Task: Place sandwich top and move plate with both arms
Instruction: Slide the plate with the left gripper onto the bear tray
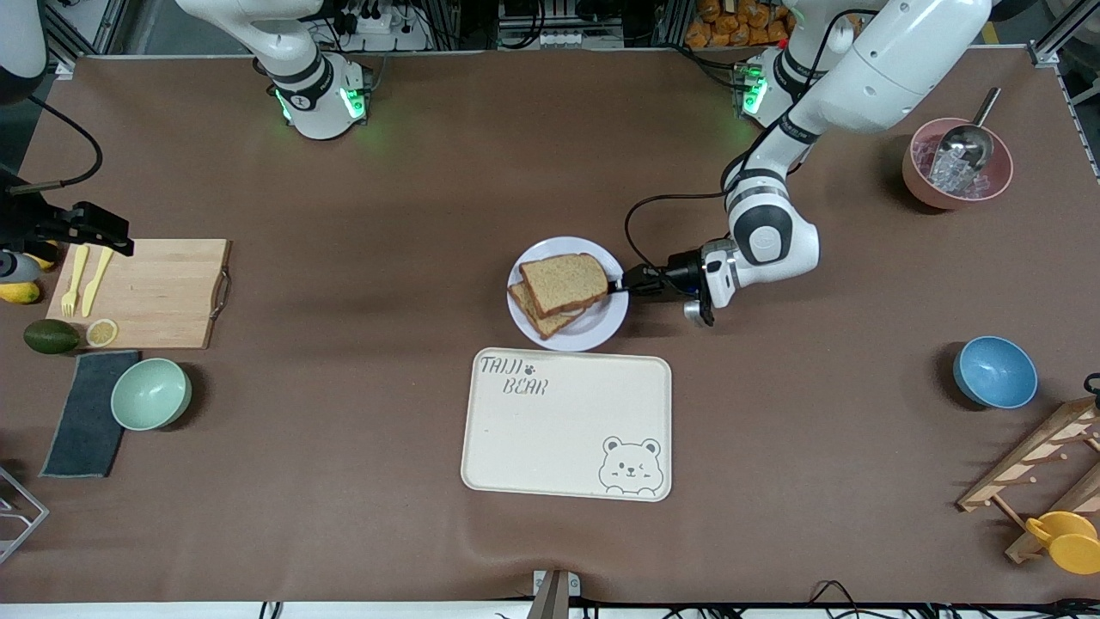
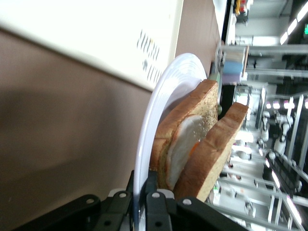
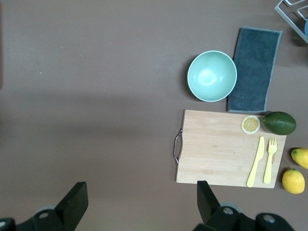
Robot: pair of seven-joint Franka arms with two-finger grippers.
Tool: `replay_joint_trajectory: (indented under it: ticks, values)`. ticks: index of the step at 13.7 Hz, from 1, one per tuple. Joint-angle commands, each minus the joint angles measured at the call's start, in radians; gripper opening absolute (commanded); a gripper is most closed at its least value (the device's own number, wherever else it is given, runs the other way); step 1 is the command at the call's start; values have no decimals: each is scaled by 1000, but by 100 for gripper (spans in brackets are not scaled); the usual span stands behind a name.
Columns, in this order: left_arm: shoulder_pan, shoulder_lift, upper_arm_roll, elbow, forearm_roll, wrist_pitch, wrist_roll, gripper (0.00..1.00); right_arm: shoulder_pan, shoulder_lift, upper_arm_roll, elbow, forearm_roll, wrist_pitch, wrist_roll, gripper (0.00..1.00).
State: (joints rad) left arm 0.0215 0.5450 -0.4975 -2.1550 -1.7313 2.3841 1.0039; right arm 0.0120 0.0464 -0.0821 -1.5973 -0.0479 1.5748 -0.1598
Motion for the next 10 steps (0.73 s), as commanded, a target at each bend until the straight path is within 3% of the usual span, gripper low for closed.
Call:
replay_joint_trajectory:
  ticks: [1,6,10]
  values:
    - [-6,-14,-12,49,-33,62,-63,0,6,3,-1,10,0,0,23,100]
    - [-8,30,-10,194,-33,188,-230,0,8,0,-1,-10,33,37,45,100]
    - [-38,122,-10,325,-53,263,-255,0,8,-2,-1,-4,33,30,57,100]
